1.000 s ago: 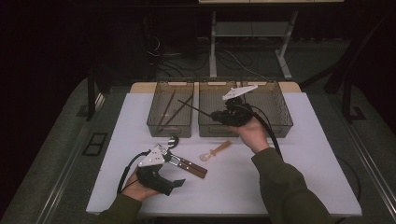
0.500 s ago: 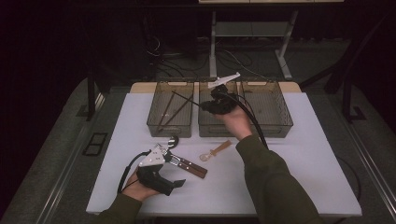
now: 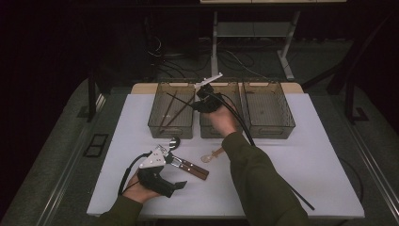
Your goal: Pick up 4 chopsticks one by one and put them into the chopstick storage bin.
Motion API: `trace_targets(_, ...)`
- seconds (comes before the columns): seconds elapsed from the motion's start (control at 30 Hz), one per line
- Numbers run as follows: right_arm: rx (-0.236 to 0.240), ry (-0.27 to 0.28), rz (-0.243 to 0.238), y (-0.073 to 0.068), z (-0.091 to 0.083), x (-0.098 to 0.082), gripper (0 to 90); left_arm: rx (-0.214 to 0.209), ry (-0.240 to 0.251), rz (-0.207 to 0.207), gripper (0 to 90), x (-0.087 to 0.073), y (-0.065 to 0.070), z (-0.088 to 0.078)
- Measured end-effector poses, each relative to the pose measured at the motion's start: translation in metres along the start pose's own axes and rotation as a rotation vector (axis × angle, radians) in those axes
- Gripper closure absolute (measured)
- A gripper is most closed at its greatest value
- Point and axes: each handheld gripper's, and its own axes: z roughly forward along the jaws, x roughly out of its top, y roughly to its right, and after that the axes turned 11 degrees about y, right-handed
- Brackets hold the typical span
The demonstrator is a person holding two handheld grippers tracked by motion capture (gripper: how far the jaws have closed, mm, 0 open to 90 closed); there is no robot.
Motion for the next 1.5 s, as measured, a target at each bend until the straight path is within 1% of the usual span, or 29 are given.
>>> trace_targets(0.13,-0.012,-0.010,0.007,-0.004,0.014,0.003,85.8,-0.002,0.000,0.000,0.0,0.000,0.000,0.000)
trace_targets(0.23,-0.031,-0.023,-0.003,-0.006,0.024,0.007,85.8,-0.002,-0.002,0.002,0.0,0.000,0.001,0.000)
trace_targets(0.4,-0.045,-0.026,0.014,-0.008,0.038,0.011,85.8,-0.006,0.003,0.007,0.0,0.000,0.001,0.000)
trace_targets(0.47,-0.049,-0.037,0.011,-0.009,0.043,0.011,85.8,-0.008,0.002,0.010,0.0,0.001,0.000,0.001)
trace_targets(0.57,-0.048,-0.039,0.022,-0.011,0.049,0.012,85.7,-0.009,0.001,0.010,0.0,0.001,0.000,0.001)
trace_targets(0.67,-0.054,-0.044,0.019,-0.014,0.054,0.012,85.5,-0.010,0.002,0.008,0.0,0.001,0.001,0.001)
trace_targets(0.7,-0.058,-0.048,0.027,-0.015,0.055,0.012,85.3,-0.007,0.007,0.002,0.0,0.001,0.001,0.002)
trace_targets(0.77,-0.061,-0.037,0.026,-0.016,0.056,0.012,83.0,-0.007,0.008,0.001,0.0,0.001,0.002,0.001)
trace_targets(0.8,-0.064,-0.027,0.018,-0.016,0.056,0.012,79.0,-0.007,0.007,0.003,0.0,0.001,0.002,0.001)
trace_targets(0.87,-0.065,-0.020,0.011,-0.016,0.054,0.013,74.7,-0.009,0.007,0.007,0.0,0.001,0.001,0.001)
trace_targets(1.0,-0.065,-0.013,0.002,-0.015,0.048,0.015,68.4,-0.008,0.008,0.006,0.0,0.001,0.002,0.001)
trace_targets(1.03,-0.063,-0.013,0.003,-0.014,0.047,0.016,67.2,-0.010,-0.001,0.015,0.0,0.001,0.001,0.000)
trace_targets(1.1,-0.044,-0.003,0.005,-0.013,0.042,0.017,65.2,-0.006,0.011,0.002,0.0,0.001,0.002,0.001)
trace_targets(1.13,-0.040,0.004,0.004,-0.012,0.039,0.017,64.0,-0.006,0.008,0.001,0.0,0.001,0.002,0.001)
trace_targets(1.2,-0.018,0.016,0.011,-0.011,0.033,0.016,60.9,-0.009,0.000,0.010,0.0,0.001,0.001,0.001)
trace_targets(1.27,-0.003,0.025,0.005,-0.010,0.026,0.015,57.9,-0.010,-0.002,0.009,0.0,0.001,0.001,0.001)
trace_targets(1.33,-0.003,0.039,0.006,-0.008,0.016,0.013,55.3,-0.009,-0.002,0.008,0.0,0.001,0.001,0.001)
trace_targets(1.4,0.007,0.057,0.019,-0.004,0.007,0.011,52.3,-0.007,-0.002,0.009,0.0,0.001,0.001,0.002)
trace_targets(1.5,0.013,0.062,0.016,-0.001,-0.007,0.007,48.8,-0.004,-0.001,0.009,0.0,0.001,0.001,0.001)
